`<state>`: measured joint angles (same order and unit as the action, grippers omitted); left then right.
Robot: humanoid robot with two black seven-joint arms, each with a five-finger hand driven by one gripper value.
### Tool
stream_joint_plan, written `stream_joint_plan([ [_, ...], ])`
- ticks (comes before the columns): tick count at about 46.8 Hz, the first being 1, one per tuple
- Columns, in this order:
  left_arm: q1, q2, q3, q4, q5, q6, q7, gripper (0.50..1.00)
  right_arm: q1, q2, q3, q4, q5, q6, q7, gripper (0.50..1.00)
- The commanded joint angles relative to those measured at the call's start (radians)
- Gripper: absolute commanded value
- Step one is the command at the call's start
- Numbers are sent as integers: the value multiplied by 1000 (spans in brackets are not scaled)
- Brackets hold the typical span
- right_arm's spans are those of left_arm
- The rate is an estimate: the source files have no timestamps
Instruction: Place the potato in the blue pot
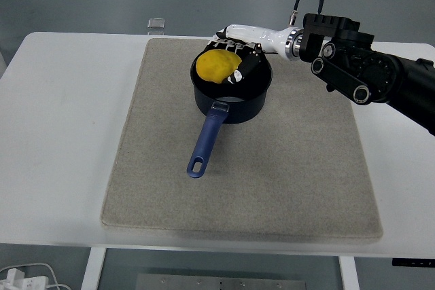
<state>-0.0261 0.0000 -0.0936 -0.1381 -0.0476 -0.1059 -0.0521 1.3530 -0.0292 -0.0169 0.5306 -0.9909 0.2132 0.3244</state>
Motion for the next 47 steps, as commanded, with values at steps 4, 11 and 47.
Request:
stream_joint_plan([
  [4,0,0,0,0,0,0,0,1000,1,0,2,0,0,-2,-1,936],
  [11,0,0,0,0,0,0,0,1000,1,-1,2,0,0,0,-1,936],
  [47,0,0,0,0,0,0,0,1000,1,-21,18,-3,95,-31,-16,936],
])
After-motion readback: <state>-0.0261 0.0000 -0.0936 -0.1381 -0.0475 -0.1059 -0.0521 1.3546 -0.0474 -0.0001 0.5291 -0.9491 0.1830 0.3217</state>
